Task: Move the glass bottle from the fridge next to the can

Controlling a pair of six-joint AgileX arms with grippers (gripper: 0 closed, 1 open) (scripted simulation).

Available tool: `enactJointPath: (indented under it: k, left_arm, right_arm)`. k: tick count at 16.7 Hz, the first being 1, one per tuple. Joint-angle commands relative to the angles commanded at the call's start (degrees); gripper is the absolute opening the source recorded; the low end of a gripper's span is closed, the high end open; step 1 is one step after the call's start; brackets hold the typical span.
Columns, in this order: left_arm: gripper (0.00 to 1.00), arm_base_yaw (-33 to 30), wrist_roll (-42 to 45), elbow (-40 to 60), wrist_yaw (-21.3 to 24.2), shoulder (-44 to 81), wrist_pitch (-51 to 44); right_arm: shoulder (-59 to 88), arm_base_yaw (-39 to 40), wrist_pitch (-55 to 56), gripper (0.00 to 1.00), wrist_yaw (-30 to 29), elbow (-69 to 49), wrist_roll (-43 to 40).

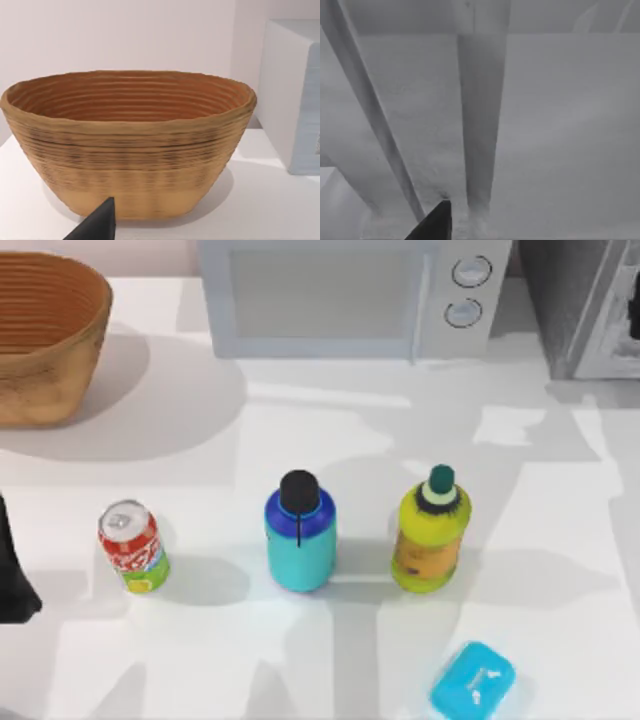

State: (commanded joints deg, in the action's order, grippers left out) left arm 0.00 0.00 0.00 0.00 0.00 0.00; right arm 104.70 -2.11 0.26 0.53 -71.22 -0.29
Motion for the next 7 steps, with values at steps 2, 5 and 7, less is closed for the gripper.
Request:
enactJointPath:
  k: [2, 5, 7]
  left_arm:
    - [1.00, 0.00, 0.00, 0.00, 0.00, 0.00, 0.00]
    - [1.00, 0.00, 0.00, 0.00, 0.00, 0.00, 0.00]
    - [1.00, 0.00, 0.00, 0.00, 0.00, 0.00, 0.00]
  right_arm:
    - [4.09, 0.01, -1.14, 1.00, -0.08, -5.27, 0.06]
    - [8.19, 0.00, -2.30, 1.00, -0.19, -10.47, 0.13]
    - [8.78, 0.00, -2.46, 1.00, -0.20, -11.16, 0.14]
